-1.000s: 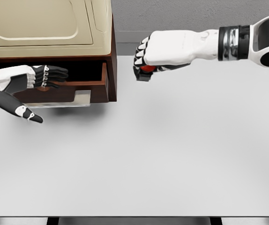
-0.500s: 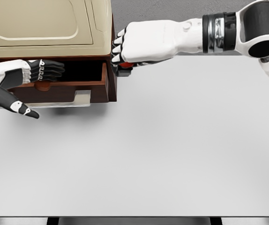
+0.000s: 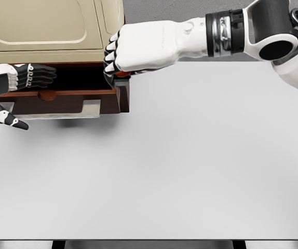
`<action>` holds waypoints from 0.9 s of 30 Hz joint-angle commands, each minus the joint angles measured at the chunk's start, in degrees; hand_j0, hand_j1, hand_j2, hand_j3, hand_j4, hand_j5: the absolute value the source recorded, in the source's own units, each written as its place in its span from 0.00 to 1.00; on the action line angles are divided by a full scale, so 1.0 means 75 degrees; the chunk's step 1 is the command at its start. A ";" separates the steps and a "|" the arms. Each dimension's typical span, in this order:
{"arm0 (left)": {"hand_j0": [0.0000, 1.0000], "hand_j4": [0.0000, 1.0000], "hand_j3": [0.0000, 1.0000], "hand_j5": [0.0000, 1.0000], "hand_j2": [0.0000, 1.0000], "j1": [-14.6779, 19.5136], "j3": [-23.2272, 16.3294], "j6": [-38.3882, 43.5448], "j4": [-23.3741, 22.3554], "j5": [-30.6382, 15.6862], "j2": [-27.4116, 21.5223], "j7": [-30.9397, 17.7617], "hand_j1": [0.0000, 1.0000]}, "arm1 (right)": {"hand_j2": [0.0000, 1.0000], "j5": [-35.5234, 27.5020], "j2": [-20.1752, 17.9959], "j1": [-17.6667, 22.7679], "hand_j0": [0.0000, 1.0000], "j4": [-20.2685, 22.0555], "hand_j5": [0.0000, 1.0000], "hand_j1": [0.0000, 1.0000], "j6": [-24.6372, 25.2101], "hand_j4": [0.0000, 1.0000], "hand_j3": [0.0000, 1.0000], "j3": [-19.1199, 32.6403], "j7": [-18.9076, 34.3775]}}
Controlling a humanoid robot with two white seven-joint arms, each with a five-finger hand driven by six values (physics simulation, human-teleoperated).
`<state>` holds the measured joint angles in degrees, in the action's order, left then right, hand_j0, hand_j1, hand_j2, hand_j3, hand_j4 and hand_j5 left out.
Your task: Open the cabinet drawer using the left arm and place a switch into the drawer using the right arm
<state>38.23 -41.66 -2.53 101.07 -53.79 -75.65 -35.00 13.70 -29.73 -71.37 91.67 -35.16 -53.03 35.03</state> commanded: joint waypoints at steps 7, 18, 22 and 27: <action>1.00 1.00 1.00 1.00 1.00 -0.0012 0.0011 -0.0014 0.0001 -0.0046 -0.0133 0.0001 1.00 | 0.51 -0.0034 -0.0020 0.0000 0.51 -0.0001 0.51 0.51 0.0022 0.51 0.51 0.0005 -0.0004; 1.00 1.00 1.00 1.00 1.00 -0.0199 -0.0012 -0.0471 0.0012 -0.0210 -0.0097 0.0001 1.00 | 0.51 -0.0011 -0.0008 -0.0047 0.51 -0.0141 0.51 0.51 0.0022 0.51 0.51 -0.0007 -0.0004; 1.00 1.00 1.00 1.00 1.00 -0.0211 -0.0012 -0.0483 0.0012 -0.0210 -0.0063 0.0001 1.00 | 0.50 0.0001 0.0156 -0.0059 0.50 -0.0458 0.50 0.50 0.0022 0.50 0.50 -0.0171 -0.0004; 1.00 1.00 1.00 1.00 1.00 -0.0305 -0.0012 -0.0483 0.0012 -0.0210 -0.0133 0.0001 1.00 | 0.50 0.0024 0.0367 -0.0106 0.50 -0.0692 0.50 0.50 0.0022 0.50 0.50 -0.0265 -0.0004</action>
<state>35.86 -41.85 -6.16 101.15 -55.00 -76.27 -35.00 14.09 -27.67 -72.25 87.19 -35.18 -54.70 35.04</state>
